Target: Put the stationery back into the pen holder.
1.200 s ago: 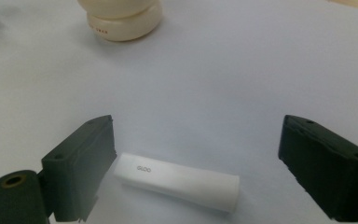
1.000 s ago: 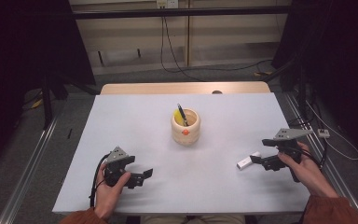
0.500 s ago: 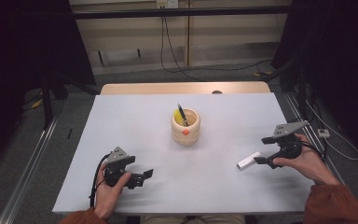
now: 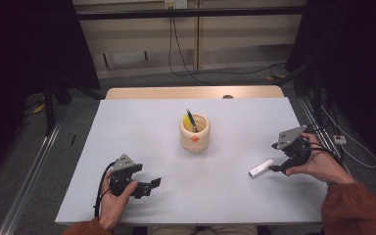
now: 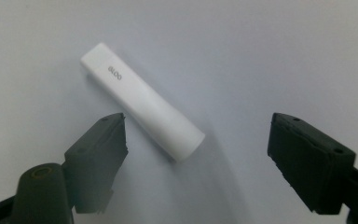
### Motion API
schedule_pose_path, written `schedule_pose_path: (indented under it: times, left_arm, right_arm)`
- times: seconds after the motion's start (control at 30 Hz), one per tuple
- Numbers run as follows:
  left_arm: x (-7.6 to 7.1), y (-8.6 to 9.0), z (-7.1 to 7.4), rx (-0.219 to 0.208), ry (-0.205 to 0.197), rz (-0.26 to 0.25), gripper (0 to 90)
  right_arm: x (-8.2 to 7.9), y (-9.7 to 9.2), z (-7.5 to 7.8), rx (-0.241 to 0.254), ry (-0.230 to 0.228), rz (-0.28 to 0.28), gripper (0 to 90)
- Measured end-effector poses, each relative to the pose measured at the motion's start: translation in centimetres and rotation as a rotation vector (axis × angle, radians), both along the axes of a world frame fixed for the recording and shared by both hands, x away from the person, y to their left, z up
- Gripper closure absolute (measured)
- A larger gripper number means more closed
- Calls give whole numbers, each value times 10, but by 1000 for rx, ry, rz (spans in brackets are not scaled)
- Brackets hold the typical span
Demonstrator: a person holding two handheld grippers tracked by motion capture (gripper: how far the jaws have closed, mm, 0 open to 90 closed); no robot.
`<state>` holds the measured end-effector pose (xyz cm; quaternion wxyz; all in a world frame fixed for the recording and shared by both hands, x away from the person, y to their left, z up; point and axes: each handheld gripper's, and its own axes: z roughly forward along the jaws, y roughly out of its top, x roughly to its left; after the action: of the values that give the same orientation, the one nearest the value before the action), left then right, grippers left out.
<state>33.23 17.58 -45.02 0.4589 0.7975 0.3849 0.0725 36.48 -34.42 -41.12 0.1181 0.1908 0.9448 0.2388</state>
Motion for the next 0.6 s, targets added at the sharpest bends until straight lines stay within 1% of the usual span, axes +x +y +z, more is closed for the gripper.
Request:
schedule_pose_path:
  times: [0.03,0.13,0.17,0.2,0.27,0.33,0.37,0.43,0.47,0.5,0.53,0.57,0.6]
  left_arm:
    - [0,0,0,0,1,0,65]
    - [0,0,0,3,2,-2,65]
    - [0,0,0,3,2,-3,65]
    - [0,0,0,2,1,-2,65]
    - [0,-1,-1,4,5,-5,65]
    - [0,-1,-1,3,8,-7,65]
    - [0,-1,-1,5,8,-9,65]
    - [0,-1,-1,4,9,-7,66]
    - [0,-1,-1,4,9,-6,65]
    - [0,-1,-1,5,10,-5,65]
    - [0,-1,-1,4,10,-6,65]
    - [0,-1,-1,4,10,-6,65]
    - [0,-1,-1,3,11,-6,65]
  right_arm:
    - [0,0,-1,-13,-3,16,202]
    - [0,3,-2,-76,-15,56,222]
    - [-1,5,-3,-107,-12,67,226]
    - [-1,7,-4,-120,-7,73,233]
    - [2,8,-5,-117,2,91,240]
    - [3,10,-5,-145,-18,121,255]
    - [4,12,-5,-155,-15,140,263]
    - [5,15,-5,-172,-28,165,256]
    - [5,17,-6,-181,-20,166,245]
    - [6,19,-7,-184,-24,180,234]
    - [6,20,-7,-183,-16,184,244]
    - [8,22,-8,-204,-20,210,257]
    - [7,24,-8,-214,-13,218,268]
